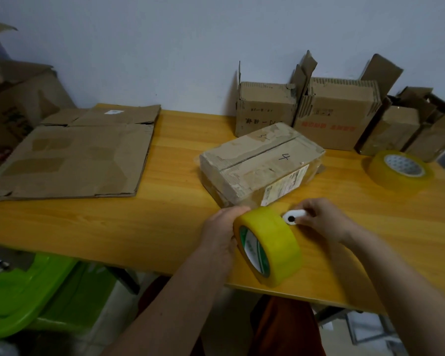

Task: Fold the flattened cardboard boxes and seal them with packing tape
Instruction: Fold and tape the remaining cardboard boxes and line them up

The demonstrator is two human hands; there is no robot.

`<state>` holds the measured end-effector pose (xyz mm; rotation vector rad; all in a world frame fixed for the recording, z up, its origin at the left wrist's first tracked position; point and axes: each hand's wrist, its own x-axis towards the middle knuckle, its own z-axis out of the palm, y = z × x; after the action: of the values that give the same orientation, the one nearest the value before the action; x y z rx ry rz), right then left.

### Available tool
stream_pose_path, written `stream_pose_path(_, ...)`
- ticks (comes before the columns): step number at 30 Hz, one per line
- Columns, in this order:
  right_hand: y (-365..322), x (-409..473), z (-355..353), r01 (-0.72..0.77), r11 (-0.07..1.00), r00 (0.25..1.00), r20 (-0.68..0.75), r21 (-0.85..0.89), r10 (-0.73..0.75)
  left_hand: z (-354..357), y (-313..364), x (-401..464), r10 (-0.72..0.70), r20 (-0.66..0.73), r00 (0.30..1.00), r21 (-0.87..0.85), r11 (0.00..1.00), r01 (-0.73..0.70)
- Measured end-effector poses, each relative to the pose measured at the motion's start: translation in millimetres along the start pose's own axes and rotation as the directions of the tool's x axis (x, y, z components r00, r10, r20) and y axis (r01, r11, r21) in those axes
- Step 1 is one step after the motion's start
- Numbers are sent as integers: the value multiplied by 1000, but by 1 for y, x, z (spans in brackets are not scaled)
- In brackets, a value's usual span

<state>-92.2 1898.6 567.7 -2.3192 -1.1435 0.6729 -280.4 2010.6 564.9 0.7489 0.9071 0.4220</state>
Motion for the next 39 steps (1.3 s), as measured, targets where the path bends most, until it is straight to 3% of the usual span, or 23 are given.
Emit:
stream_pose_path(3, 0, 4, -2, -3, 997, 989, -149, -73, -8, 2, -1, -1, 24, 23, 999, 8, 1000, -25)
stream_pose_path(5, -24, 7, -11, 185, 970, 921, -317, -158, -227, 2, -2, -1, 26, 37, 999, 32, 999, -28)
stream_pose_path(6, -41, 9, -13, 317, 940, 879, -333, -127, -341, 3, -1, 0, 23, 42, 999, 37, 999, -25)
stream_pose_path(8, -70, 17, -8, 506, 862, 842, -204, -23, -499, 3, 0, 0, 13, 59, 998, 43, 999, -16)
stream_pose_path(9, -78, 23, -2, 529, 849, 844, -104, 8, -526, 3, 1, 0, 6, 70, 998, 53, 999, -10)
stream_pose_path(11, -82, 34, 10, 499, 866, 867, -4, 34, -499, 2, 3, 0, -17, 98, 995, 80, 997, 9)
stream_pose_path(16, -79, 44, 13, 483, 870, 875, -4, 99, -485, -10, 12, 2, -154, 231, 961, 58, 988, 144)
stream_pose_path(19, -79, 46, 15, 472, 875, 881, -35, 106, -471, -13, 10, -6, -201, 317, 927, 130, 977, 168)
stream_pose_path(21, -80, 48, 14, 465, 879, 885, -31, 103, -465, -16, 8, -11, -138, 341, 930, 132, 986, 98)
stream_pose_path(24, -88, 41, 10, 431, 885, 900, -11, 175, -436, -23, 9, -16, 79, 311, 947, 127, 984, -124)
stream_pose_path(28, -96, -6, 1, 389, 779, 905, -361, 491, -225, -22, 16, -25, 353, 323, 878, 224, 873, -433)
stream_pose_path(33, -90, -57, 20, 199, 732, 980, -151, 651, -131, -12, 15, -27, 449, 345, 824, 259, 799, -543)
stream_pose_path(36, -88, -64, 27, 145, 623, 980, -200, 769, 19, 0, 8, -28, 470, 357, 807, 280, 770, -573)
stream_pose_path(39, -84, -70, 23, 111, 488, 978, -183, 866, 101, 10, 8, -31, 532, 334, 778, 388, 675, -628)
